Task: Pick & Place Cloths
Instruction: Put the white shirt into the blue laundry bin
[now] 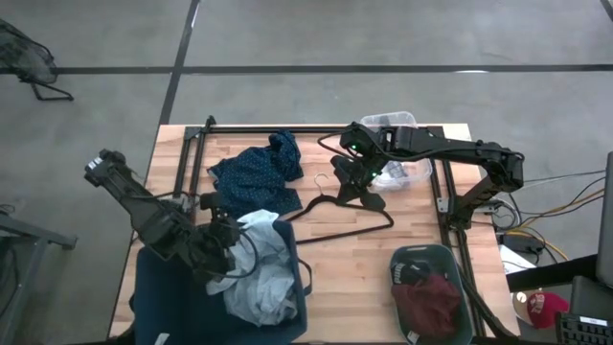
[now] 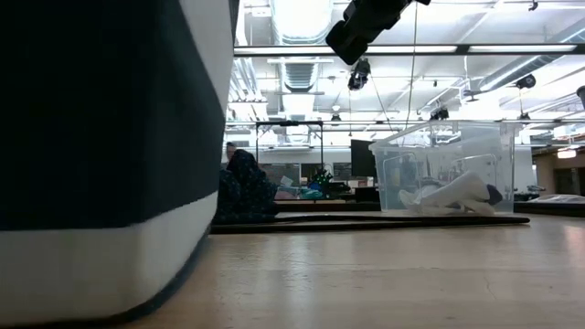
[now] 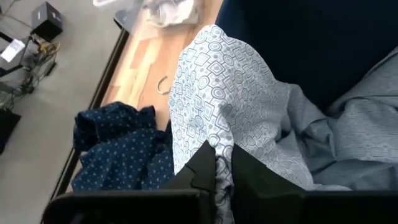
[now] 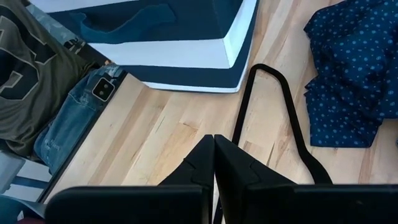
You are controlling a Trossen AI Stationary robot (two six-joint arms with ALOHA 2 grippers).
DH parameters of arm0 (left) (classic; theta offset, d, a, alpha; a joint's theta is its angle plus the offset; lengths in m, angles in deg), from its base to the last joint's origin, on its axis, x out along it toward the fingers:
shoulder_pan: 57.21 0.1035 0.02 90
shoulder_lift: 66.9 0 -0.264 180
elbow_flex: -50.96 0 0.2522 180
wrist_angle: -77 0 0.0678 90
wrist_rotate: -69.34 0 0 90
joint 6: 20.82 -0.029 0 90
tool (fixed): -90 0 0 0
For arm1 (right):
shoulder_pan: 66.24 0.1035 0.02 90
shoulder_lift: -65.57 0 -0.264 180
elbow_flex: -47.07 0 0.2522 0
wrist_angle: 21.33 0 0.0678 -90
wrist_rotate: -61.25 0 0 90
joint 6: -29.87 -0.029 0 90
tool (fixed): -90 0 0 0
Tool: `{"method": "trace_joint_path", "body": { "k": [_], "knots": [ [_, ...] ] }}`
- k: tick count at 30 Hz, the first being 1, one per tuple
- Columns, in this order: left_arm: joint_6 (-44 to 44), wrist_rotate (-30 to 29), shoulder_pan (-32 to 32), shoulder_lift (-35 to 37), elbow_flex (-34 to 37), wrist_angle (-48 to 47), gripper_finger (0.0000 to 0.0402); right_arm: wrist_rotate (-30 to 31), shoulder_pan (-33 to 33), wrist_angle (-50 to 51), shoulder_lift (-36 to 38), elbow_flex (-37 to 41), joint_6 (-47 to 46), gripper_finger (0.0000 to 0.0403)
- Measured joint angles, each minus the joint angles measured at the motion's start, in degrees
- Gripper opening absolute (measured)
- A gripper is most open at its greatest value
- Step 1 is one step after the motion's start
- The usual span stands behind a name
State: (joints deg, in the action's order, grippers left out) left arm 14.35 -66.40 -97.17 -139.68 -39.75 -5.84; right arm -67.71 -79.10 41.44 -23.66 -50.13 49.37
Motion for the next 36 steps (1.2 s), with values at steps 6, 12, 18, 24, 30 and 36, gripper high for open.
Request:
{"method": "trace_joint_path", "body": {
  "k": [6,12,18,24,30,36],
  "knots": [
    [-1.47,0.19,0.06,0.53,-2.71,-0.04,0.0028,0.0,-0.02,-0.11,0.0,0.22,0.0,0.0008],
    [-1.98,0.73,0.13,0.38,-1.81,-0.49,0.0029,0.0,-0.01,-0.12,0.0,0.33,0.57,0.0008],
    [-1.85,8.04,0.34,0.09,0.46,3.08,0.003,-0.02,0.25,-0.91,0.0,0.33,1.26,0.0008],
    [-2.2,7.05,0.24,0.07,1.51,3.22,0.003,-0.04,0.26,-2.24,0.0,0.33,-0.24,0.0008],
    [-1.48,5.92,0.21,0.05,1.62,3.43,0.0035,-0.04,0.26,-2.25,0.0,0.37,-0.28,0.0008],
    [-0.11,4.9,0.21,0.03,1.66,3.21,0.0091,-0.05,0.26,-2.27,-0.12,0.48,-0.13,0.0008]
  ]
}}
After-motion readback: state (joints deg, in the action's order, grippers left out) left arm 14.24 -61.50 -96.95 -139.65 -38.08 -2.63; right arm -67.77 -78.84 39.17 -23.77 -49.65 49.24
